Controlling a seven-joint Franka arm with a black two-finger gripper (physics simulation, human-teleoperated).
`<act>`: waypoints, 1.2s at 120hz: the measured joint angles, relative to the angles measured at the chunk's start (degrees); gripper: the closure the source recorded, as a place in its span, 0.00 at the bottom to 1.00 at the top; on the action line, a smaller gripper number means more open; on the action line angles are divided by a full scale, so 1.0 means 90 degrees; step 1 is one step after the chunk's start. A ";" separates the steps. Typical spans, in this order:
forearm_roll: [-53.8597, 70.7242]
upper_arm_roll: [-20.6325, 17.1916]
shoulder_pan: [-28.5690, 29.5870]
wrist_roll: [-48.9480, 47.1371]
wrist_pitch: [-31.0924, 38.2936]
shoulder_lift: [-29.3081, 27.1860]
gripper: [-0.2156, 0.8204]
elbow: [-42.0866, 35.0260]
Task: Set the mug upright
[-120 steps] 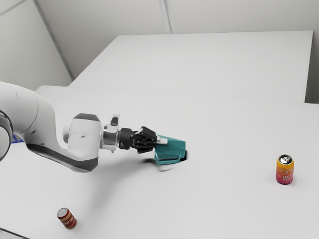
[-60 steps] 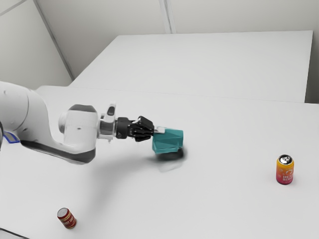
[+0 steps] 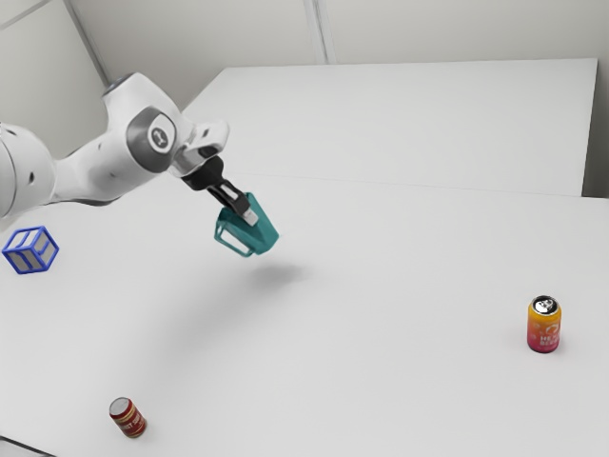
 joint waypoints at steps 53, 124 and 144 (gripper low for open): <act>0.2181 -0.0074 -0.0136 -0.2560 0.0058 0.0377 0.97 -0.0165; 0.2184 -0.0074 -0.0192 -0.4356 0.0058 0.0620 0.66 -0.0219; 0.2168 -0.0074 -0.0186 -0.4583 0.0044 0.0618 0.42 -0.0211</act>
